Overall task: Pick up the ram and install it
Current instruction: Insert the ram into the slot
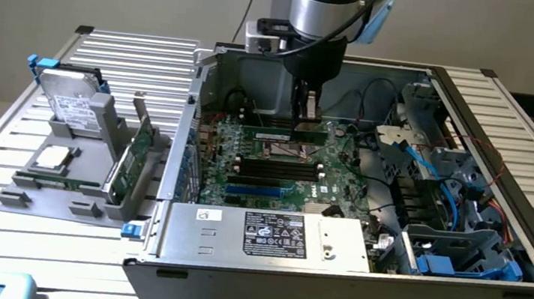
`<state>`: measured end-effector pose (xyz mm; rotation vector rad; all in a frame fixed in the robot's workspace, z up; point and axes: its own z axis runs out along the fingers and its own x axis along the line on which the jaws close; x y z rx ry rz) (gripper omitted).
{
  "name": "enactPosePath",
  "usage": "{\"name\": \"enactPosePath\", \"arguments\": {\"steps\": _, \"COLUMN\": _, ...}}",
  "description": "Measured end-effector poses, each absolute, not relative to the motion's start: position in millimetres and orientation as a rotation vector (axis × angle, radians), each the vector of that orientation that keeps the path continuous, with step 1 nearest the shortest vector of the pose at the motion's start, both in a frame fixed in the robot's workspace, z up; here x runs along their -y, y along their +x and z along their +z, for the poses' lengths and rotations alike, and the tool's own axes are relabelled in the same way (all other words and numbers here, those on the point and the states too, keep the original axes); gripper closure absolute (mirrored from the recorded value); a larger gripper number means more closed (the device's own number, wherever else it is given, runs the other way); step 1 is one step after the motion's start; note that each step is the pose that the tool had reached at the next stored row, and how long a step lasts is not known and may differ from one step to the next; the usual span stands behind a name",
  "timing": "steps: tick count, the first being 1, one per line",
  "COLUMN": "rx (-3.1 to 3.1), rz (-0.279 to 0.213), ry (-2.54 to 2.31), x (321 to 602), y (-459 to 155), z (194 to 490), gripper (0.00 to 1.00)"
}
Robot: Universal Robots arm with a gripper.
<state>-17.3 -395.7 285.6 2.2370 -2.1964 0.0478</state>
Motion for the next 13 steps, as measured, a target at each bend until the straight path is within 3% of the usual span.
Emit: {"name": "enactPosePath", "arguments": {"steps": 13, "rx": 2.196, "rz": 0.048, "ry": 2.237, "x": 391.0, "y": -16.6, "z": 275.1, "gripper": 0.86}}
